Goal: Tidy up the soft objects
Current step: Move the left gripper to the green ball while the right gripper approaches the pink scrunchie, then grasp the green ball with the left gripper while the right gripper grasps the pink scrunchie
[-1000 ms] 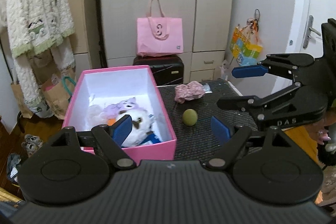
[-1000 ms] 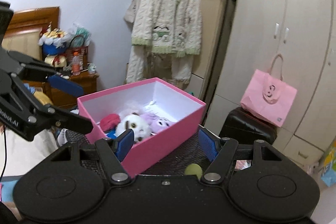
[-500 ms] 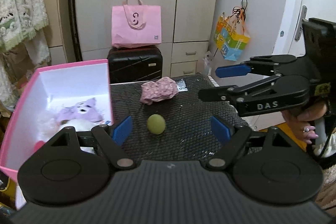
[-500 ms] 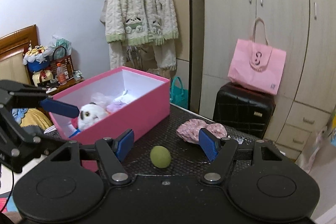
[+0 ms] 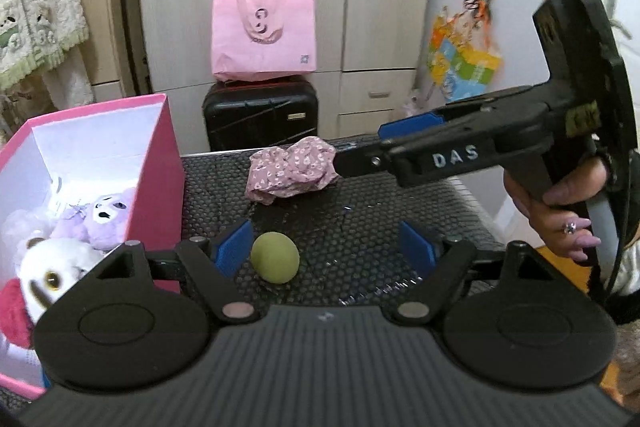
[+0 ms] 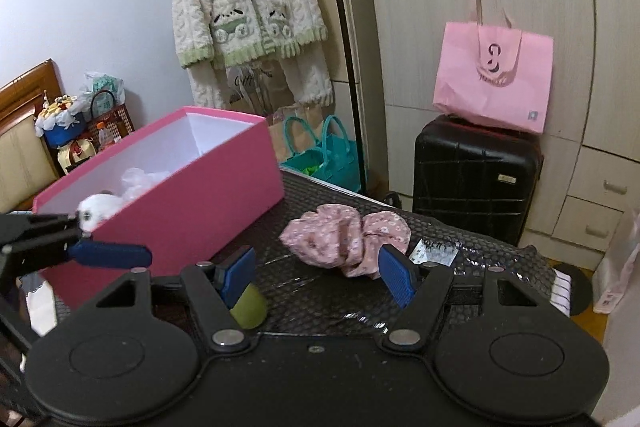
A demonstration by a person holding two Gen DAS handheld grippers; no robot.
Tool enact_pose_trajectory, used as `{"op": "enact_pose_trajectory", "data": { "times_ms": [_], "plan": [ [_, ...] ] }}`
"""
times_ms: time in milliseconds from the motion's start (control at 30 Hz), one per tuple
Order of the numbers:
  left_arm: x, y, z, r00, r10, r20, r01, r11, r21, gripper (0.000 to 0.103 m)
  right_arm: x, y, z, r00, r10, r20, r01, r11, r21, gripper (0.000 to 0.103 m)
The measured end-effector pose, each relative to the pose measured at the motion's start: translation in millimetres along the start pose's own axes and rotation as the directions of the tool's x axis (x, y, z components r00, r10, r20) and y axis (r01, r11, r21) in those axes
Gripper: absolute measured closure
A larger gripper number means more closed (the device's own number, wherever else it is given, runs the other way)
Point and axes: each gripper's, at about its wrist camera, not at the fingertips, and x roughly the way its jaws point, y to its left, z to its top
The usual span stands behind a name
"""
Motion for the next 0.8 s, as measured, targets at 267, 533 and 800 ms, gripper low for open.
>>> {"op": "enact_pose_trajectory", "data": {
  "times_ms": [267,533,800],
  "plan": [
    [52,-4,-6,0.986,0.159,-0.050,-0.158,0.987,0.007,0.024,48,-37,4,0.999,0.025,0.027,-0.027,0.998,0.059,0.017],
    [75,-2,-24,0.956,0.279,-0.088,-0.278,0.960,0.017,0.025,87,-42,4,0.993,0.107,-0.055,-0.105,0.994,0.034,0.009],
    [80,4,-30,0.963,0.256,-0.083,-0.257,0.966,0.003,0.065,104,-40,-6,0.989,0.090,-0.117,-0.088,0.996,0.022,0.017]
  ]
}}
